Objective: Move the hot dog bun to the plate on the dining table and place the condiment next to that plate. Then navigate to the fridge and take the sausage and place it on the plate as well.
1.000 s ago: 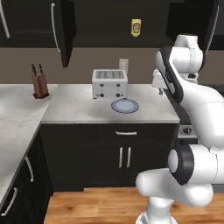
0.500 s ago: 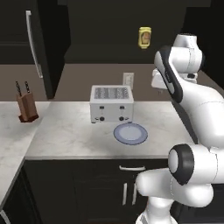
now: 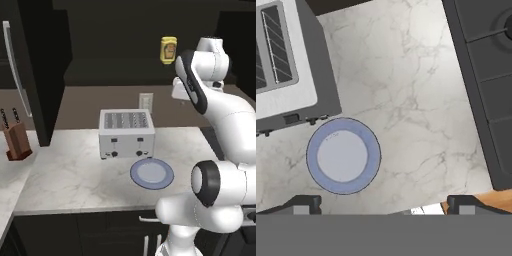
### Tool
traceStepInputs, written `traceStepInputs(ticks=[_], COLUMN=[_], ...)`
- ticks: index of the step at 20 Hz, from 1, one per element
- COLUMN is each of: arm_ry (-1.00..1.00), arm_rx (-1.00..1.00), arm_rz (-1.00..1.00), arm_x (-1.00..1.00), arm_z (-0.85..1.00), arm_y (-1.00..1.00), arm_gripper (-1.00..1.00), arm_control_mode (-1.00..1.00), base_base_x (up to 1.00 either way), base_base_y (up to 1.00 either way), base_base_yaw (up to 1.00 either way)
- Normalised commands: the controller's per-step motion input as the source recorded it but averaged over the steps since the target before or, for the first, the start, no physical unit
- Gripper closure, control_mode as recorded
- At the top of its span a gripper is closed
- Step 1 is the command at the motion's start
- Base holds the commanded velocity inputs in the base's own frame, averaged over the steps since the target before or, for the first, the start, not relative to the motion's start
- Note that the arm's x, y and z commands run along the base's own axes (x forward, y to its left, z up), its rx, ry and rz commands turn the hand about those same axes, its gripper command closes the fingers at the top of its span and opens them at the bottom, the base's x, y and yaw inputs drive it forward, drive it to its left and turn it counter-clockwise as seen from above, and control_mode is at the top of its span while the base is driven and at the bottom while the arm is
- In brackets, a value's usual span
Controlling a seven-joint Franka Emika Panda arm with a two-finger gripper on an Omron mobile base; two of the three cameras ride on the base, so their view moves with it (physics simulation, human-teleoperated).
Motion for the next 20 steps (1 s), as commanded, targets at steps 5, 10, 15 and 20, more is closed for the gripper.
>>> traceStepInputs(ticks=[5,10,15,20], arm_ry=[0.00,-0.19,-0.23,-0.20], arm_rx=[0.00,-0.09,-0.16,-0.17], arm_rz=[0.00,0.05,0.11,0.20], arm_x=[0.00,-0.56,-0.63,0.02], arm_z=[0.00,0.66,0.94,0.78], arm_y=[0.00,0.30,0.30,0.26], arm_gripper=[-1.00,-1.00,-1.00,-1.00], arm_control_mode=[1.00,-1.00,-1.00,-1.00], base_base_x=[0.51,0.00,0.00,0.00], base_base_y=[0.32,0.00,0.00,0.00], base_base_yaw=[-0.04,0.00,0.00,0.00])
